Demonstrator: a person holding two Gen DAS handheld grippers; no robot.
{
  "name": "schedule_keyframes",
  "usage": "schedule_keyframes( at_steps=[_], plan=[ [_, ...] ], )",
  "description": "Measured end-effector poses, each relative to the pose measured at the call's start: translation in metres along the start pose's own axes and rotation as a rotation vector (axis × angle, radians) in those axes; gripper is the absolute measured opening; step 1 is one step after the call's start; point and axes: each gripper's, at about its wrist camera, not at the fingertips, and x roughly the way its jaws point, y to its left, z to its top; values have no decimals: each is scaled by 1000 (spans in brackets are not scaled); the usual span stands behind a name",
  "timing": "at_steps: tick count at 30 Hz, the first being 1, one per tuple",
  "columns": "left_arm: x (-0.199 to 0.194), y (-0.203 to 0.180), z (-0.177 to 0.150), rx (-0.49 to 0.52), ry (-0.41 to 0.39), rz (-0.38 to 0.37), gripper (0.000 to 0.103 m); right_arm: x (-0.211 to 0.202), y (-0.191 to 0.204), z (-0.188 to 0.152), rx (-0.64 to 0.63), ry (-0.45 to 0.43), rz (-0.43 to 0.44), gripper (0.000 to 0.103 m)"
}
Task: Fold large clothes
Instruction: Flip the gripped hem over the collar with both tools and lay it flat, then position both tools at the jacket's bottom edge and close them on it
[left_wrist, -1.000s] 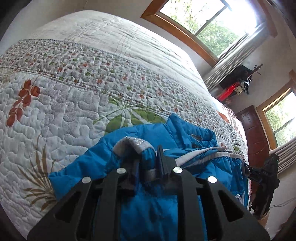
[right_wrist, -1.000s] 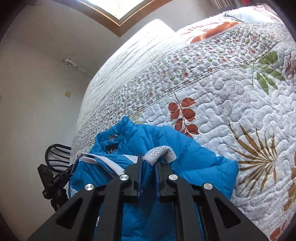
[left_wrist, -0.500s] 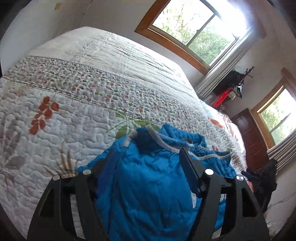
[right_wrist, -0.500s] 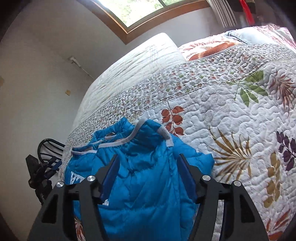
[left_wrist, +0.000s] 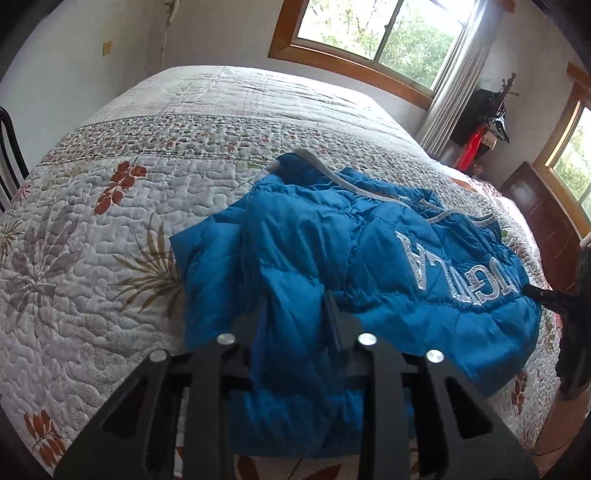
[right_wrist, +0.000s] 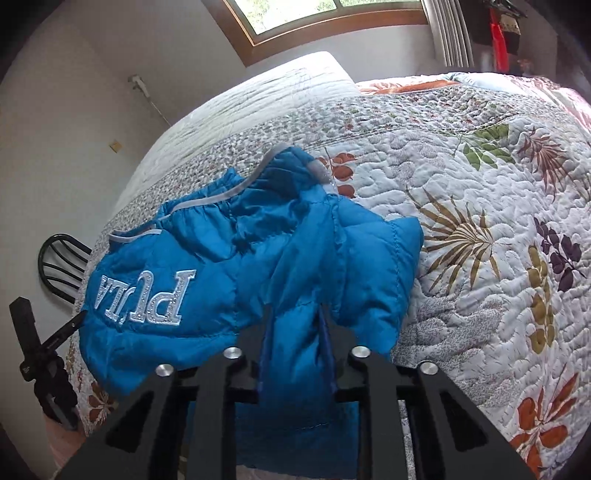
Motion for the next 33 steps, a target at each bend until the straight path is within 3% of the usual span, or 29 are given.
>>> schedule_keyframes(
  at_steps=[3,8,12,15,18,20,25,28,33],
  plan=[
    [-12,5,8,-49,-45,-42,16,-13,-6,5,51,-50,57,8],
    [27,12,2,-11,32,31,18,24,-29,5,135,31,47,8],
    [43,13,-7,11,12,61,20,43,-37,2,169,45,78,8],
    [38,7,-4,24,17,101,20,31,-31,2,149,17,42,11],
    [15,7,-2,-5,0,85,21,2,-22,-3,121,-63,-35,24],
    [-6,2,-3,-9,-25,70,32,-21,-8,-8,83,-117,-74,24],
    [-37,-50,-17,51,-54,6,34,-37,56,-30,-58,-118,10,20],
    [-28,-89,-31,103,-30,-40,34,-22,100,-50,-159,-91,33,18],
    [14,-113,-53,154,26,6,35,21,129,-73,-253,-28,-25,17]
  ],
)
